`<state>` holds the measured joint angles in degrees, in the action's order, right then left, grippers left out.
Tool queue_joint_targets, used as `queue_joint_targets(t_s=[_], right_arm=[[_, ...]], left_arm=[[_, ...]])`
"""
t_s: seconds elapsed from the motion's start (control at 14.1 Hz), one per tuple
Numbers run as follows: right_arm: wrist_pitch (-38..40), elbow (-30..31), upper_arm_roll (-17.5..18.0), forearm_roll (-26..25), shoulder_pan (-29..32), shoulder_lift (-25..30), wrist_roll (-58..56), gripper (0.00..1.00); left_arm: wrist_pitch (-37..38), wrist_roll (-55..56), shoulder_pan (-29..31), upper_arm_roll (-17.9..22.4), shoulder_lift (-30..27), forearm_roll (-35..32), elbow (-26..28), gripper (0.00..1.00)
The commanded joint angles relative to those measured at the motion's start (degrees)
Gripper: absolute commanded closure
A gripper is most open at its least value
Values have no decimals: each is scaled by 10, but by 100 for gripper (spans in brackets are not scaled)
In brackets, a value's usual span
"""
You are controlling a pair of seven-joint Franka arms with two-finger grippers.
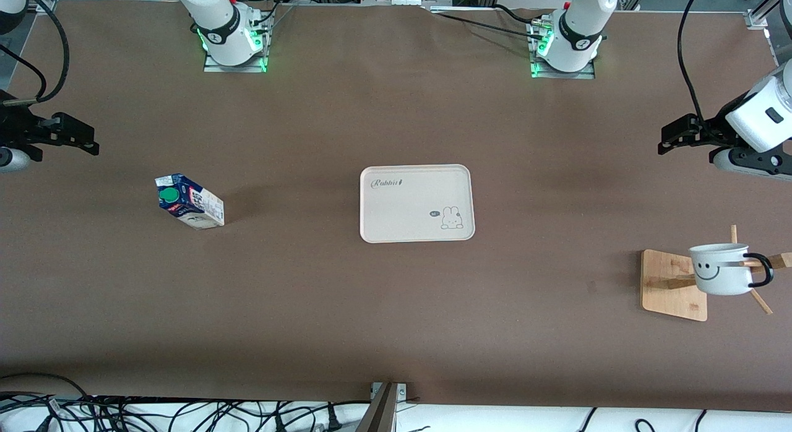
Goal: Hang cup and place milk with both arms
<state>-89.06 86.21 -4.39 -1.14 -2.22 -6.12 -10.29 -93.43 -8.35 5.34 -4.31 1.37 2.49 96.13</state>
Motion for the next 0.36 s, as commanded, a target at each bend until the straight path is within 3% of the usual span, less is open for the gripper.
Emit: queue_joint_targets(t_s=[0.0, 0.28], right_arm=[[24, -11, 0, -9, 3, -1, -4, 0], [28, -11, -1, -8, 3, -1, -6, 0]], left_arm=[[5, 12, 8, -5, -3, 9, -2, 0], [5, 12, 8, -5, -3, 9, -2, 0]])
